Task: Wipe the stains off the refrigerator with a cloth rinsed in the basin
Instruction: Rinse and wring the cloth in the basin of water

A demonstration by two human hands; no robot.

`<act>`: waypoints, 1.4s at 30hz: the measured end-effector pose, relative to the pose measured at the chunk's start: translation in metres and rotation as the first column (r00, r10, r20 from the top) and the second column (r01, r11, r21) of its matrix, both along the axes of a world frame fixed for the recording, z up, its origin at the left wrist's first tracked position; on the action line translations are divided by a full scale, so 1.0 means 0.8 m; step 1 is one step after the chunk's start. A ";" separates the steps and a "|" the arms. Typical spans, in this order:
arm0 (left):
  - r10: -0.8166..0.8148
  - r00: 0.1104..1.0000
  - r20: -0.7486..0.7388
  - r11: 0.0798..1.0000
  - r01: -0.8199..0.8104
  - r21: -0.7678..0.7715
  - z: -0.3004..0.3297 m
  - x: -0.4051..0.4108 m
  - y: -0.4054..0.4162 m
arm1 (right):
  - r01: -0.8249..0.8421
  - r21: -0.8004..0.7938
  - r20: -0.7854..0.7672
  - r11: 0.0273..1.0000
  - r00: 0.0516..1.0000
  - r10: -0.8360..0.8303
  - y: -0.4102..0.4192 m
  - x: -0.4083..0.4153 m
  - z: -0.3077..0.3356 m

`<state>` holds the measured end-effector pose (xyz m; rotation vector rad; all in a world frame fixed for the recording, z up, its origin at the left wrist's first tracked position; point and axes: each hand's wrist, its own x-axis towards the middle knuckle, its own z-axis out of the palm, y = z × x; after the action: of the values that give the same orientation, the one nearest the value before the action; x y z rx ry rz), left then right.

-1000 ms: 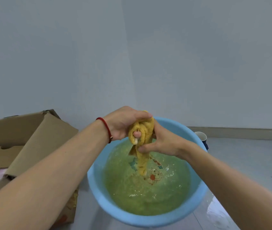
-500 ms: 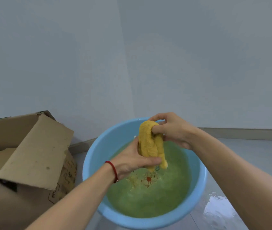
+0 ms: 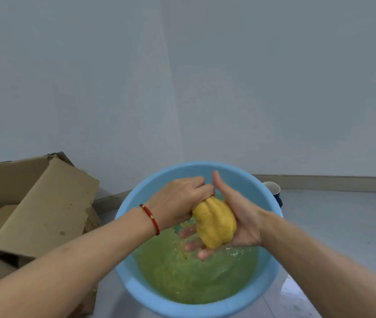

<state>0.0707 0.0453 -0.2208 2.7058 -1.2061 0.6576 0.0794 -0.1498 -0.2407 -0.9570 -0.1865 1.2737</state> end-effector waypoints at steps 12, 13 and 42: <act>0.512 0.577 -0.636 0.850 -0.447 0.278 -0.025 0.005 -0.015 | 0.550 -0.590 0.720 0.591 0.027 0.693 0.045 -0.006 0.001; 0.472 0.439 -0.765 0.843 -0.479 0.246 -0.025 0.004 -0.015 | 0.578 -0.567 0.686 0.587 -0.064 0.725 0.043 -0.006 0.001; 0.285 0.088 -0.954 0.843 -0.496 0.206 -0.024 -0.004 -0.007 | 0.629 -0.496 0.623 0.599 -0.222 0.750 0.046 -0.017 0.010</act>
<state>0.0675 0.0397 -0.2404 2.3529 -0.0049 -0.9161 0.0655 -0.1133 -0.2324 -2.9159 -1.1068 0.0053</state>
